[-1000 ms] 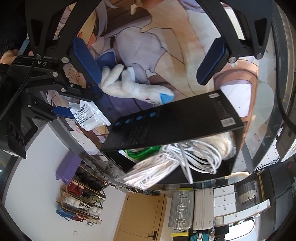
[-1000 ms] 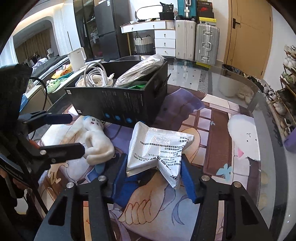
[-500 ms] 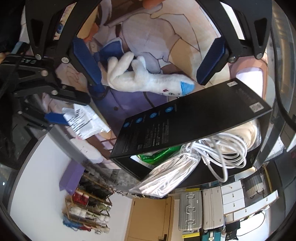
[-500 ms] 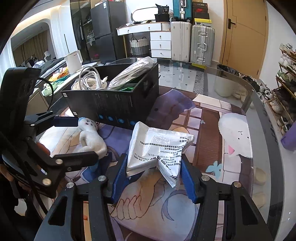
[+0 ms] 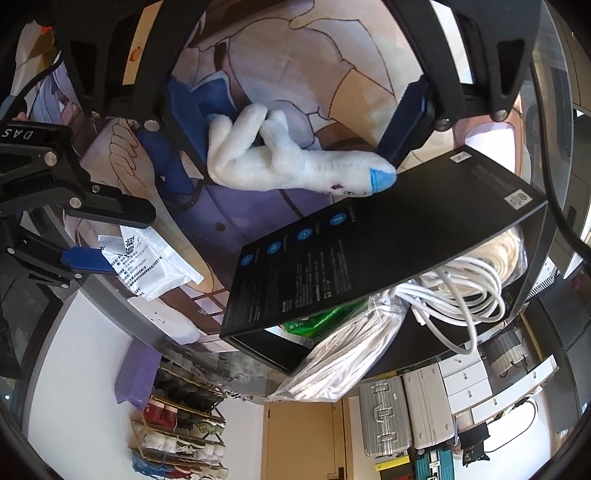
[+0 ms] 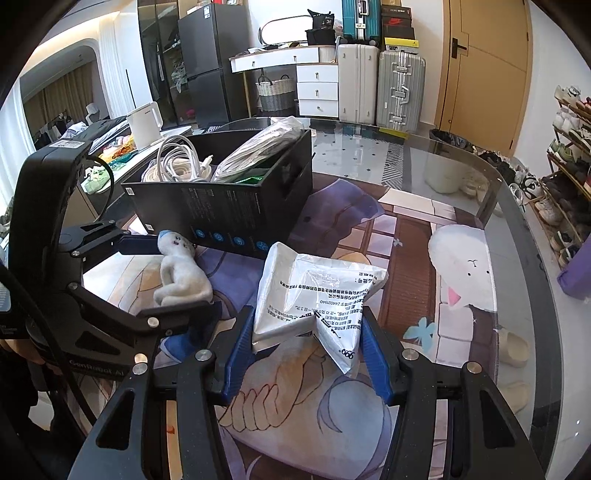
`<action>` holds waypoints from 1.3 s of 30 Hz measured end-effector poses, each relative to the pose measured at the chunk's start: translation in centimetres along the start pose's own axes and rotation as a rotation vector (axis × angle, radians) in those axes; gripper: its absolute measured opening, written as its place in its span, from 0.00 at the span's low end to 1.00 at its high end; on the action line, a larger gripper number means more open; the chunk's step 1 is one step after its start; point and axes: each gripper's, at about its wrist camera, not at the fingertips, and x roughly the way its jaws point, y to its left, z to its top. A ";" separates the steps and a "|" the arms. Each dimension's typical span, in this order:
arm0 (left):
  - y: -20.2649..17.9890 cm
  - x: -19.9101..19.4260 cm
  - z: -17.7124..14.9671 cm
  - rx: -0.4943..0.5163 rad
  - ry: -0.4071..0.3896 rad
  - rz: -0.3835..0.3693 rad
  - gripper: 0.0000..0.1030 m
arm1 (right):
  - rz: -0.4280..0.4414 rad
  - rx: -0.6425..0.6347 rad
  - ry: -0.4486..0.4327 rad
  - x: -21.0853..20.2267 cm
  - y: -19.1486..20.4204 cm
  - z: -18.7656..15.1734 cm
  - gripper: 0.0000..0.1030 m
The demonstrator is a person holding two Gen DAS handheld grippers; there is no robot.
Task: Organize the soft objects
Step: 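Close right tool on the white packet while left tool grasps the white plush toy, then lift and carry the plush toy over the box with left tool while right tool carries the packet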
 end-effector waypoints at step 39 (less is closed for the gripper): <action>8.0 -9.9 1.3 -0.151 -0.277 0.074 0.84 | 0.039 -0.096 -0.187 -3.9 4.8 4.9 0.54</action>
